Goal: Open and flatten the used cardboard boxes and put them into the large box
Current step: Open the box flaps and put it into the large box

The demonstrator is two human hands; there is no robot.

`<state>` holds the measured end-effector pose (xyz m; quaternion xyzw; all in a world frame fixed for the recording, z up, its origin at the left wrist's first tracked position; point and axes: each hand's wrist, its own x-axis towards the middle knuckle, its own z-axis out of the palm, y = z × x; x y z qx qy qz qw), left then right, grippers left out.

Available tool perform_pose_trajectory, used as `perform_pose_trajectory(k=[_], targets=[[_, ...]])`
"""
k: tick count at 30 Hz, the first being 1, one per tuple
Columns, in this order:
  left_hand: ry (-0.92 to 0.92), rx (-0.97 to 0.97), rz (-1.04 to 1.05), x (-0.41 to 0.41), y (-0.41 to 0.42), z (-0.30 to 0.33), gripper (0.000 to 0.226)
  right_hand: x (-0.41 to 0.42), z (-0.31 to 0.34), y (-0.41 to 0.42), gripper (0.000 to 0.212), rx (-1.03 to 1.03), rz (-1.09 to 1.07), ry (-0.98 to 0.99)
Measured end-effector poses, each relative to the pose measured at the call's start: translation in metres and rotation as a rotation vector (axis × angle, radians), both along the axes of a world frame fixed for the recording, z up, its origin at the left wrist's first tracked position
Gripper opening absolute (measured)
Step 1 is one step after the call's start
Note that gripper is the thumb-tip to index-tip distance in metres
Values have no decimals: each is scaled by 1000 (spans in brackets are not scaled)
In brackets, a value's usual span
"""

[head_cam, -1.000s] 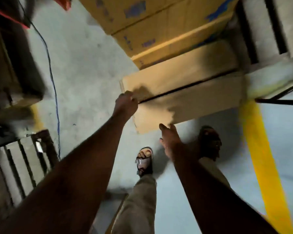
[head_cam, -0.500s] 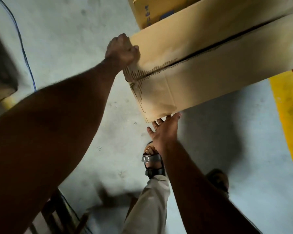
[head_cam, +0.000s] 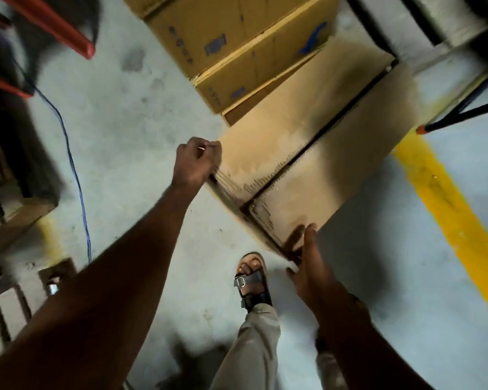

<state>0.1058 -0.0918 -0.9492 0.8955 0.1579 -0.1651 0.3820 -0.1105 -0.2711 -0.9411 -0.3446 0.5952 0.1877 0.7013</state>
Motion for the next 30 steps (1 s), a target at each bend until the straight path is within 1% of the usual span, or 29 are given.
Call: perform_pose_trajectory(k=[2, 3, 5, 6, 7, 8, 10, 11, 12, 14, 15, 17, 19, 22, 24, 28, 30], targets=[[8, -75, 28, -22, -18, 34, 30, -6, 41, -28, 69, -84, 34, -65], [-1, -109, 51, -34, -30, 53, 25, -10, 58, -42, 84, -138, 56, -102], [-12, -180, 89, -53, -58, 92, 17, -28, 69, -77, 117, -269, 116, -135], [-8, -219, 98, -59, -72, 112, 14, -36, 76, -95, 121, -291, 140, -139], [0, -251, 95, -66, -85, 133, 14, -41, 92, -111, 116, -292, 153, -136], [8, -272, 79, -72, -98, 153, 14, -40, 123, -123, 102, -277, 166, -131], [11, -309, 42, -83, -116, 197, 14, -42, 176, -146, 64, -272, 179, -155], [0, -330, 19, -88, -122, 220, 15, -44, 195, -157, 50, -279, 167, -161], [-15, -344, -4, -94, -127, 244, 18, -48, 213, -166, 46, -287, 154, -171], [-33, -364, -50, -107, -135, 293, 17, -56, 255, -180, 46, -328, 145, -195], [-35, -386, -69, -115, -137, 317, 14, -61, 277, -185, 44, -356, 140, -213], [-68, -462, -81, -134, -141, 368, 13, -69, 324, -194, 35, -419, 135, -292], [-96, -538, -63, -147, -143, 413, 14, -75, 365, -203, 27, -466, 154, -371], [-120, -638, -20, -161, -142, 484, 14, -77, 438, -217, 22, -515, 207, -509], [-142, -690, -4, -167, -145, 528, 19, -73, 487, -229, 20, -552, 223, -597], [-129, -783, -11, -169, -159, 609, 34, -57, 576, -255, 27, -641, 274, -765], [-166, -813, -27, -165, -166, 647, 42, -47, 620, -267, 29, -671, 277, -837]])
